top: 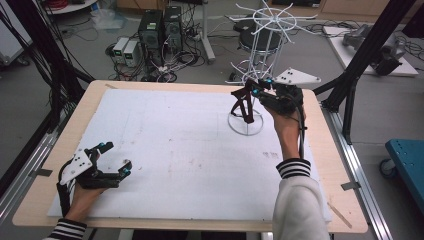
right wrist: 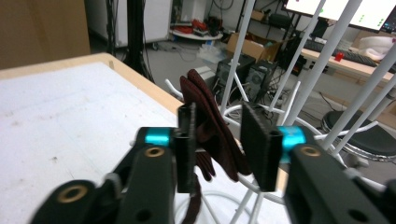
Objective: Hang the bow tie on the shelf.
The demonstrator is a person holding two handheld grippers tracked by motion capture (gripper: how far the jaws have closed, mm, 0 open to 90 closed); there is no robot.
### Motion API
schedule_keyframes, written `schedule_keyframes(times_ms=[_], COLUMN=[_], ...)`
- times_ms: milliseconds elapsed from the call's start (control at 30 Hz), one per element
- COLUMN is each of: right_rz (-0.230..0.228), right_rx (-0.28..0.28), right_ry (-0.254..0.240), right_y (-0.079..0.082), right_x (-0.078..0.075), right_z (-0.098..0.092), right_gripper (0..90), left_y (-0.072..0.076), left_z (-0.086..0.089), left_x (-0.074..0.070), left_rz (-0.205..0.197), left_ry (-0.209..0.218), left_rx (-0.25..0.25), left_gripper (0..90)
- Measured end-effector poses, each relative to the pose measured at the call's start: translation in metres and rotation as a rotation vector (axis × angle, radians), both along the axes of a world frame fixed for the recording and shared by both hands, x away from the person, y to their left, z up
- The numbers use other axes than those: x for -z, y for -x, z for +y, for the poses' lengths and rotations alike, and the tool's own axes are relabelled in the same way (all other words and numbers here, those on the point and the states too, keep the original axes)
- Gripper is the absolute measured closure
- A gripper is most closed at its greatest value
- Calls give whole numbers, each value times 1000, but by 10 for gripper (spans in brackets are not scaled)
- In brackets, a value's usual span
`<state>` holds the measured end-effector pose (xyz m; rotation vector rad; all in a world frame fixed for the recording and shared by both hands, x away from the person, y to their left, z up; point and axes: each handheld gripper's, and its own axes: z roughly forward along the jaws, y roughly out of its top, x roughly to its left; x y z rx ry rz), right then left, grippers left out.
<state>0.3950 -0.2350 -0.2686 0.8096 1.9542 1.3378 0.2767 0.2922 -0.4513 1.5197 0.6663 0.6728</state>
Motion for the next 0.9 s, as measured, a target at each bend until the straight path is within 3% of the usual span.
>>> schedule_keyframes(times_ms=[67, 267, 433, 567, 733, 900], right_rz=[-19, -23, -36, -66, -101, -129], right_rx=[-17, -27, -23, -57, -93, -114], right_ry=[-15, -72, -95, -167, -199, -230], right_y=[2, 12, 21, 32, 48, 68], right_x=[1, 2, 5, 6, 9, 26], right_z=[-1, -1, -3, -9, -16, -25], right_gripper=[562, 269, 113, 102, 99, 99], left_y=[0, 0, 0, 0, 1, 2], left_z=[0, 0, 0, 0, 1, 1], left_x=[0, 0, 0, 0, 0, 1], left_rz=[0, -1, 1, -1, -6, -13], left_ry=[0, -2, 2, -1, 6, 15], left_rx=[0, 0, 0, 0, -7, -16], left_gripper=[17, 17, 17, 17, 17, 17])
